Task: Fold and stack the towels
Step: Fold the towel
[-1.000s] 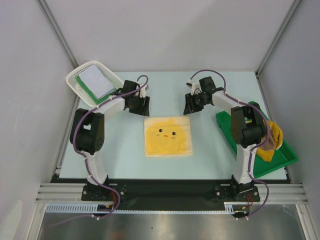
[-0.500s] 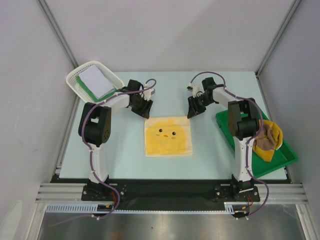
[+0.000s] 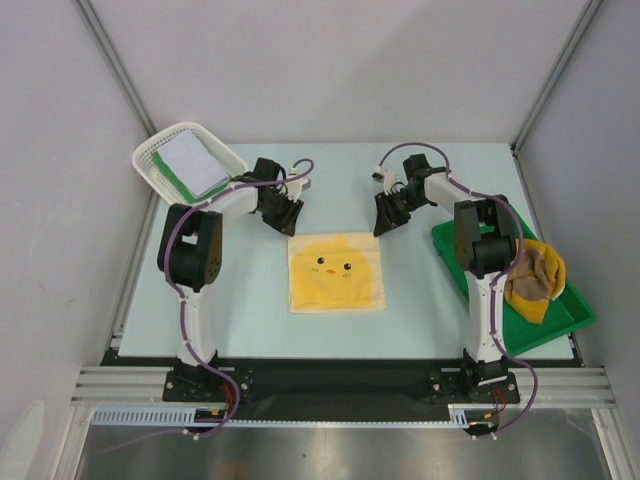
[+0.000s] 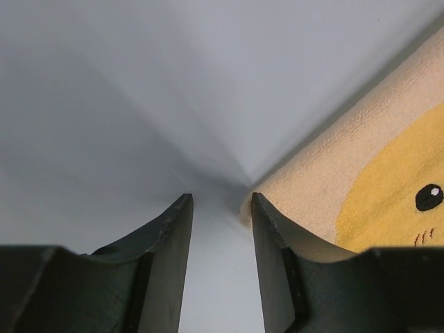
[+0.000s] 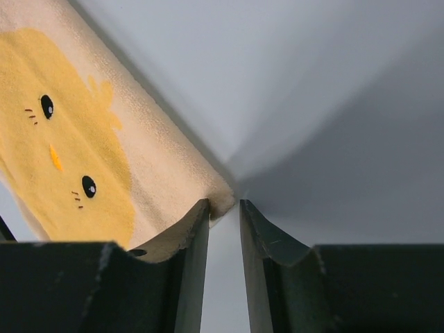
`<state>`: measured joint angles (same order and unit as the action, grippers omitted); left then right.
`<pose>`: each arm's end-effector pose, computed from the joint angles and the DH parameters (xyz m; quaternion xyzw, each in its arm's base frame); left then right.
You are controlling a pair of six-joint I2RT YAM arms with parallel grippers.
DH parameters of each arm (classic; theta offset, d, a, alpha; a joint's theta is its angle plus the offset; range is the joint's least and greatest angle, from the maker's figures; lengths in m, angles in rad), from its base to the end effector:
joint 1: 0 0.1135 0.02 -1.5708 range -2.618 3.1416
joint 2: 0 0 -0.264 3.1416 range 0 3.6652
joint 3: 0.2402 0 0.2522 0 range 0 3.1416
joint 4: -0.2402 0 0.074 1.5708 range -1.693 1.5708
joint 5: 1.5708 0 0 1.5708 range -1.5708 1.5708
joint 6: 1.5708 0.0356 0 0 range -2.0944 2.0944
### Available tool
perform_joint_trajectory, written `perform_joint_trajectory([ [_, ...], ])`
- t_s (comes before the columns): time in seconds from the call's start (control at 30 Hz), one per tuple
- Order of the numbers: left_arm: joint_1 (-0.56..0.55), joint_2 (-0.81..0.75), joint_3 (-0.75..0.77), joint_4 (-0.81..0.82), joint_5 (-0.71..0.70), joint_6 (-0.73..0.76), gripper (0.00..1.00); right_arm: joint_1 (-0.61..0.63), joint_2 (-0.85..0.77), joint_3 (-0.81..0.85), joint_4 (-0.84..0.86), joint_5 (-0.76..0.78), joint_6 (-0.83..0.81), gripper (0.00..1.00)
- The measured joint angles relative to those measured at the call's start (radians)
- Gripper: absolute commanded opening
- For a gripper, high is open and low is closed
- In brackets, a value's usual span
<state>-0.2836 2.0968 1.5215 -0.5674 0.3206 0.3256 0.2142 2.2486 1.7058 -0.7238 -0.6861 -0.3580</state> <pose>0.4149 -0.1326 0.1608 0.3217 0.9101 -0.1515 0.2129 0.4415 0.1191 0.1471 -0.3116 0.8786 0.3214 0.1662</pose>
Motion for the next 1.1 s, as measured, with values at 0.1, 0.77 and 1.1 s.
perform_joint_trajectory([
  [0.1,0.003,0.002,0.005,-0.009,0.01,0.014,0.49,0.0,0.001,0.005,-0.005,-0.002,-0.003,0.34],
  [0.77,0.018,0.018,0.041,-0.109,0.064,0.042,0.48,0.0,0.027,0.036,-0.011,-0.036,-0.014,0.32],
  [1.1,0.019,0.053,0.087,-0.136,0.106,0.041,0.33,0.0,0.033,0.04,-0.009,-0.048,-0.014,0.3],
])
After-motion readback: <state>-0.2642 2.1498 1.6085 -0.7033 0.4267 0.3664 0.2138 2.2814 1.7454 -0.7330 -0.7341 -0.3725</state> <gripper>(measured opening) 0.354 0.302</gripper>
